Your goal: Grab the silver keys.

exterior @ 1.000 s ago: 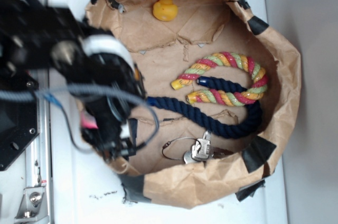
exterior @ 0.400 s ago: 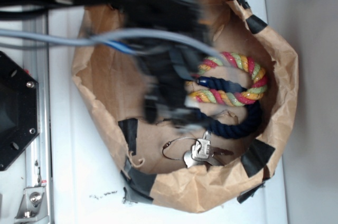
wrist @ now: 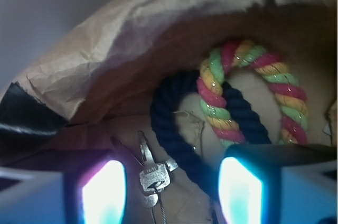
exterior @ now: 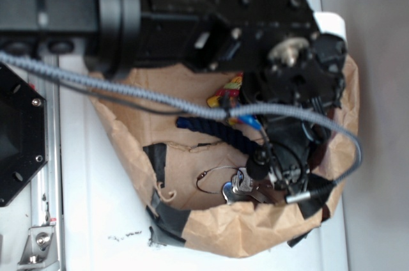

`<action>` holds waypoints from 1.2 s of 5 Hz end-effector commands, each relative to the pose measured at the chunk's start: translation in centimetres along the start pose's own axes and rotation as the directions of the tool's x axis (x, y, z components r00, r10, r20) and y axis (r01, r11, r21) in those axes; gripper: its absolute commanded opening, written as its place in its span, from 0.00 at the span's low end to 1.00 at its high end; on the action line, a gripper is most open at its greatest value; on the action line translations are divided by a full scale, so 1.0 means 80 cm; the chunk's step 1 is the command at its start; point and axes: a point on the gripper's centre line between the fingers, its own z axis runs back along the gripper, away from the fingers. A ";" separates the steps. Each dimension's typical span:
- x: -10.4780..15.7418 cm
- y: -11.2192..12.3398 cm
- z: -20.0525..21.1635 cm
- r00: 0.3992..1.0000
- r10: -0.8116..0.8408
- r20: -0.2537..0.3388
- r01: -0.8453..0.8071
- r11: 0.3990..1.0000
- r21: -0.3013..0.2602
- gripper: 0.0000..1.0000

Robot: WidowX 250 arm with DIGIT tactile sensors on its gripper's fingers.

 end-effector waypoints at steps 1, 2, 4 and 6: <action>-0.038 0.013 0.012 0.994 -0.107 0.028 0.107 0.994 0.017 1.00; -0.045 0.022 0.013 0.995 -0.098 0.013 0.097 0.995 0.007 1.00; -0.065 0.017 -0.018 0.990 -0.140 -0.032 0.140 0.990 0.000 1.00; -0.072 0.011 -0.050 0.987 -0.155 -0.039 0.155 0.988 -0.005 1.00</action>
